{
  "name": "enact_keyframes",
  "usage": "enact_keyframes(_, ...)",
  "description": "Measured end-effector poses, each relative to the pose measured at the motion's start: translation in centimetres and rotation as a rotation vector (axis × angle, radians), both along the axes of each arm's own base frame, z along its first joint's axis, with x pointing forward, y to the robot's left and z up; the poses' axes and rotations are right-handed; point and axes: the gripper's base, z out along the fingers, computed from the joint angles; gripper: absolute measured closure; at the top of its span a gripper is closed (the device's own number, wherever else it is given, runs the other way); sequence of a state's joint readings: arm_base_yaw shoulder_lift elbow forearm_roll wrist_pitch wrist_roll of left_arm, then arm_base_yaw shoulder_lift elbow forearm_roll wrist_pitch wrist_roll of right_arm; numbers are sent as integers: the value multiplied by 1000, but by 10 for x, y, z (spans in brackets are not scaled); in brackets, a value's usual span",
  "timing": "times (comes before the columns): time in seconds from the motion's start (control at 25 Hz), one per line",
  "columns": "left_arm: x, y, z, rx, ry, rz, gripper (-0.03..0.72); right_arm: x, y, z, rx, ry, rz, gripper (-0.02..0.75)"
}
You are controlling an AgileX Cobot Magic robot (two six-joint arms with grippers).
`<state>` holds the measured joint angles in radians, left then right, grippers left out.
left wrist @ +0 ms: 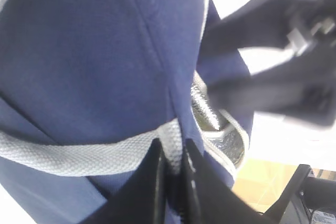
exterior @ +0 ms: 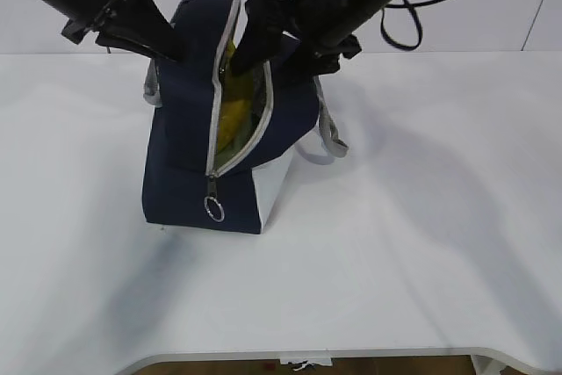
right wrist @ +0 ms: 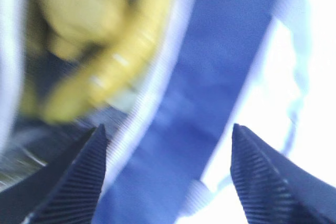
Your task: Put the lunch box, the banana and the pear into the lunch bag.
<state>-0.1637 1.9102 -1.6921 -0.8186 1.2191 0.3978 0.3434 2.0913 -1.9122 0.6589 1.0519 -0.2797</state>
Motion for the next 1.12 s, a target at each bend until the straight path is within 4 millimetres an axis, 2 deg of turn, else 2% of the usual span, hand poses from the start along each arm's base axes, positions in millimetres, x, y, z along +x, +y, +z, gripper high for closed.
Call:
enact_keyframes(0.12, 0, 0, 0, 0, 0, 0, 673, 1, -9, 12, -112, 2, -29, 174)
enact_keyframes(0.24, 0, 0, 0, 0, 1, 1, 673, 0, -17, 15, -184, 30, -49, 172)
enact_keyframes(0.52, 0, 0, 0, 0, 1, 1, 673, 1, -27, 10, -299, 41, -85, 171)
enact_keyframes(0.8, 0, 0, 0, 0, 1, 1, 673, 10, -19, -15, -262, 100, -87, 198)
enact_keyframes(0.92, 0, 0, 0, 0, 1, 1, 673, 10, -19, -16, -257, 105, -87, 291)
enact_keyframes(1.04, 0, 0, 0, 0, 1, 1, 673, 10, -19, -16, -260, 101, -77, 498)
enact_keyframes(1.12, 0, 0, 0, 0, 1, 1, 673, 9, -19, -17, -269, 101, -53, 666)
